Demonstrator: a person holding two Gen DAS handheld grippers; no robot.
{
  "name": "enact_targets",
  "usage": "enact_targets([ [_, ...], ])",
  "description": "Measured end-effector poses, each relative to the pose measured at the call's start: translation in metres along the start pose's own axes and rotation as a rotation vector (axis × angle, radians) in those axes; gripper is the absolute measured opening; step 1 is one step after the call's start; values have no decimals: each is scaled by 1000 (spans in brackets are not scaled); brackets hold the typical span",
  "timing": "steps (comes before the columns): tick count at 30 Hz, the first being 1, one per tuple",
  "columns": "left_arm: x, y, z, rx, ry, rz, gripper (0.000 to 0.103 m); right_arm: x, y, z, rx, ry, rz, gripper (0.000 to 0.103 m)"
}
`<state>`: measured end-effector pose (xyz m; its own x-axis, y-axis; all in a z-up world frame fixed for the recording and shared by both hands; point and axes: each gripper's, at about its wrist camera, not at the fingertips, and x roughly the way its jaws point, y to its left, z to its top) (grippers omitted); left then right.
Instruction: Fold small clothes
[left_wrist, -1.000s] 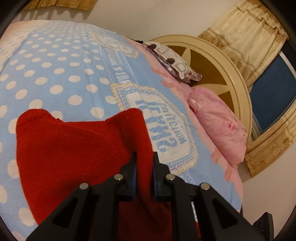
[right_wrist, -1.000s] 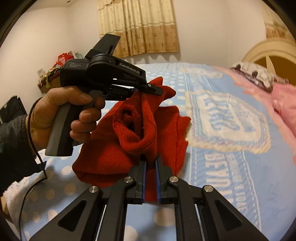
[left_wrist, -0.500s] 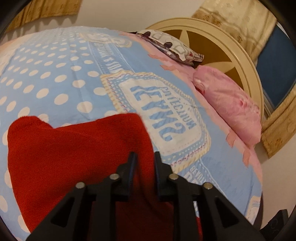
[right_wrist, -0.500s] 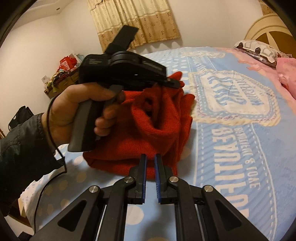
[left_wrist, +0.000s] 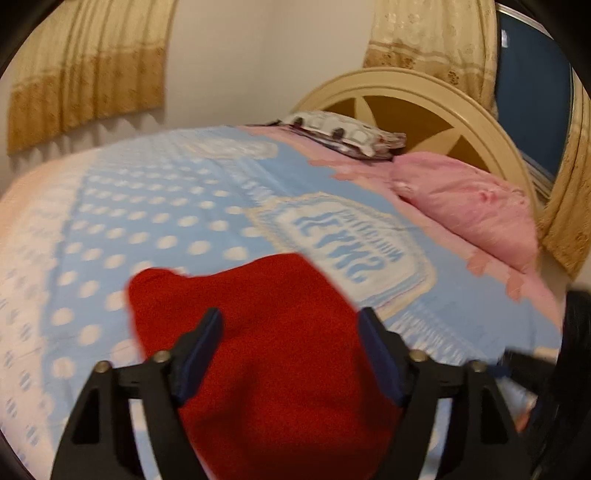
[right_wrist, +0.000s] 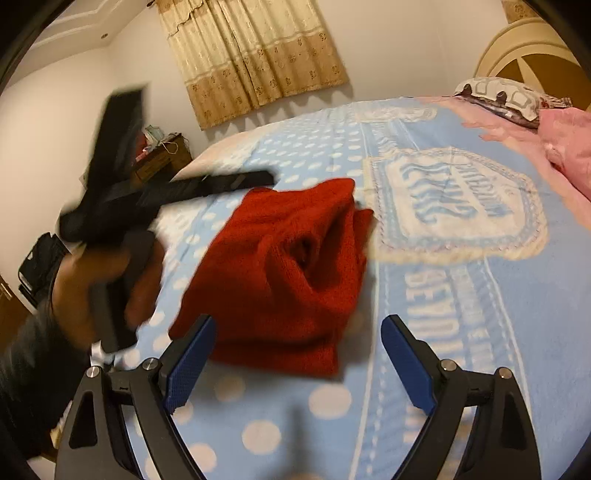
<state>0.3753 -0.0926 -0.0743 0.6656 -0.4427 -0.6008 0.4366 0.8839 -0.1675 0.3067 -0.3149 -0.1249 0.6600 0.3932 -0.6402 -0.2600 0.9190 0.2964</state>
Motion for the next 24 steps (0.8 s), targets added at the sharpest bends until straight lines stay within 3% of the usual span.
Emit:
enact_targets([
  [1, -6, 5, -8, -5, -8, 22, 88, 4, 0, 4, 6, 4, 8, 90],
  [3, -11, 11, -22, -17, -5, 42, 88, 15, -2, 12, 18, 17, 26, 79],
  [5, -10, 17, -38, -22, 24, 56, 88, 26, -6, 17, 41, 37, 14, 39],
  [8, -5, 17, -56, -27, 49, 50, 88, 36, -10, 14, 73, 69, 28, 13],
  [9, -4, 17, -60, -24, 55, 50, 88, 35, -10, 11, 84, 81, 24, 9],
  [11, -1, 12, -67, 4, 62, 57, 88, 32, -13, 4, 121, 108, 41, 6],
  [15, 0, 6, -77, 59, 61, 76, 94, 36, -24, -10, 128, 148, -77, 6],
  [17, 3, 7, -81, 62, 64, 82, 96, 38, -28, -9, 125, 146, -92, 6],
  [24, 3, 12, -85, 31, 66, 50, 96, 15, 10, 22, -42, 36, -131, 8],
])
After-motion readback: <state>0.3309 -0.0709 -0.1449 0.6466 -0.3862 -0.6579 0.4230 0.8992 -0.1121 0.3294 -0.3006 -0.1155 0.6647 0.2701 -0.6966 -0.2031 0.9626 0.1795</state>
